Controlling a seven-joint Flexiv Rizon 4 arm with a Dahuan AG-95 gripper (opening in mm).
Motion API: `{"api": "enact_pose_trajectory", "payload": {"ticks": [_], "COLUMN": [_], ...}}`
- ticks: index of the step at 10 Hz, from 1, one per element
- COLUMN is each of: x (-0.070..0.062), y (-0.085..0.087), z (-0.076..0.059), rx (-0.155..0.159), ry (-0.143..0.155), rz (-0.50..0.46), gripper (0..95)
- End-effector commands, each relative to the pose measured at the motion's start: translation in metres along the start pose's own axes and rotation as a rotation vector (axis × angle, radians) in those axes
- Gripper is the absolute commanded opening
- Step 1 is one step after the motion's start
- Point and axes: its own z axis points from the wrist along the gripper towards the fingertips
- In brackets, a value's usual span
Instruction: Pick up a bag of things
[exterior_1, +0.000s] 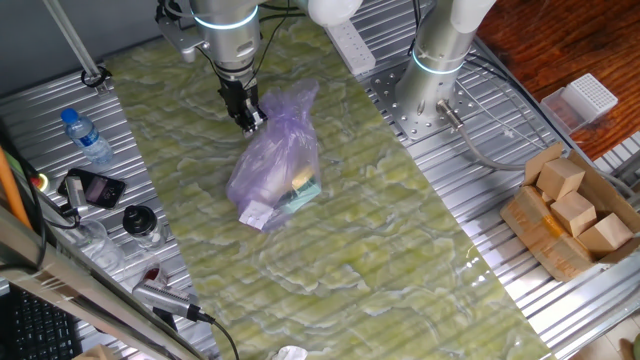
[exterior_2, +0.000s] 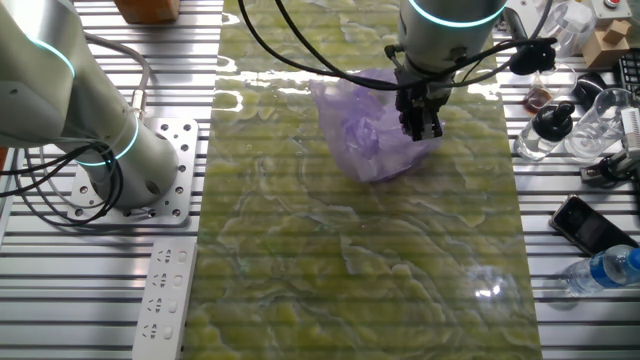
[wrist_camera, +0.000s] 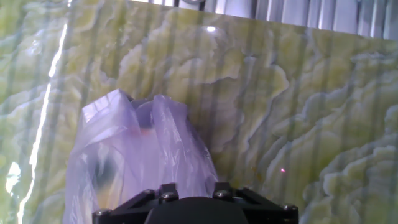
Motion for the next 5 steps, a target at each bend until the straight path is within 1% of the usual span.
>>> {"api": "enact_pose_trajectory", "payload": {"ticks": [1, 5], "x": [0.0, 0.0001], "y": [0.0, 0.0], "z": [0.0001, 0.0], "rx": [-0.002, -0.005], "ry": [0.0, 0.0], "rz": [0.023, 0.04], "gripper": [0.0, 0.0]}}
